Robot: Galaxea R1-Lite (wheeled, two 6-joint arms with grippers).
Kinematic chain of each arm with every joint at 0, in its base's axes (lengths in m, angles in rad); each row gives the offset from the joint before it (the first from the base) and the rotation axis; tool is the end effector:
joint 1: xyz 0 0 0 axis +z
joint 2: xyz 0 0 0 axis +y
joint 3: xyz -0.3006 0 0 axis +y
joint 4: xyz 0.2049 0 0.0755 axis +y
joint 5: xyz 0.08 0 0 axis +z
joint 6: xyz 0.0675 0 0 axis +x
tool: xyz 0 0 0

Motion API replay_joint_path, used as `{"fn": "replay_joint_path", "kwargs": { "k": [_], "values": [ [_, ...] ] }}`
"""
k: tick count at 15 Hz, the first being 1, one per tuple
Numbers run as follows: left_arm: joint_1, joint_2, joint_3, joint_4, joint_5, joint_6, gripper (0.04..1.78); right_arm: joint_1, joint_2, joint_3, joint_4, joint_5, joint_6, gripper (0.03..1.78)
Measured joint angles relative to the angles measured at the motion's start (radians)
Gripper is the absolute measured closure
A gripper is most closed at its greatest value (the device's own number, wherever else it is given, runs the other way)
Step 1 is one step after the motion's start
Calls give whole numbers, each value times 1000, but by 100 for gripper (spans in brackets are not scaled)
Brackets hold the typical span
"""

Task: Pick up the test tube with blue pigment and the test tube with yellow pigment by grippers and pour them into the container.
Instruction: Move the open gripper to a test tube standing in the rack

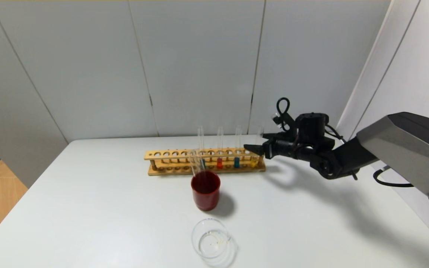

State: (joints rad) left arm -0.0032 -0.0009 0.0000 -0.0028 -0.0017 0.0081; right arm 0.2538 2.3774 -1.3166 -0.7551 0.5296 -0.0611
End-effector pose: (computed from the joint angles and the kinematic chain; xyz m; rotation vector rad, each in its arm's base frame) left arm 0.0517 -0.0003 0.0760 0.0081 -0.0037 -0.0049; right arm 0.4897 0.1623 0.0244 -0.0144 0.2867 0.7862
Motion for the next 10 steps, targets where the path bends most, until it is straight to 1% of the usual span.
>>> {"fn": "replay_joint_path", "kwargs": {
  "k": [1, 3, 7, 8, 9, 10],
  "values": [
    [0, 0, 0, 0, 0, 0, 8, 6, 1, 2, -4, -3, 0, 28],
    [0, 0, 0, 0, 0, 0, 8, 14, 1, 8, -6, -5, 0, 54],
    [0, 0, 0, 0, 0, 0, 8, 24, -3, 10, -6, -10, 2, 127],
    [0, 0, 0, 0, 0, 0, 8, 26, -5, 10, -7, -14, 1, 139],
    [0, 0, 0, 0, 0, 1, 8, 27, -6, 10, -9, -16, 1, 144],
    [0, 0, 0, 0, 0, 0, 8, 31, -7, 10, -9, -17, 0, 144]
  ]
}}
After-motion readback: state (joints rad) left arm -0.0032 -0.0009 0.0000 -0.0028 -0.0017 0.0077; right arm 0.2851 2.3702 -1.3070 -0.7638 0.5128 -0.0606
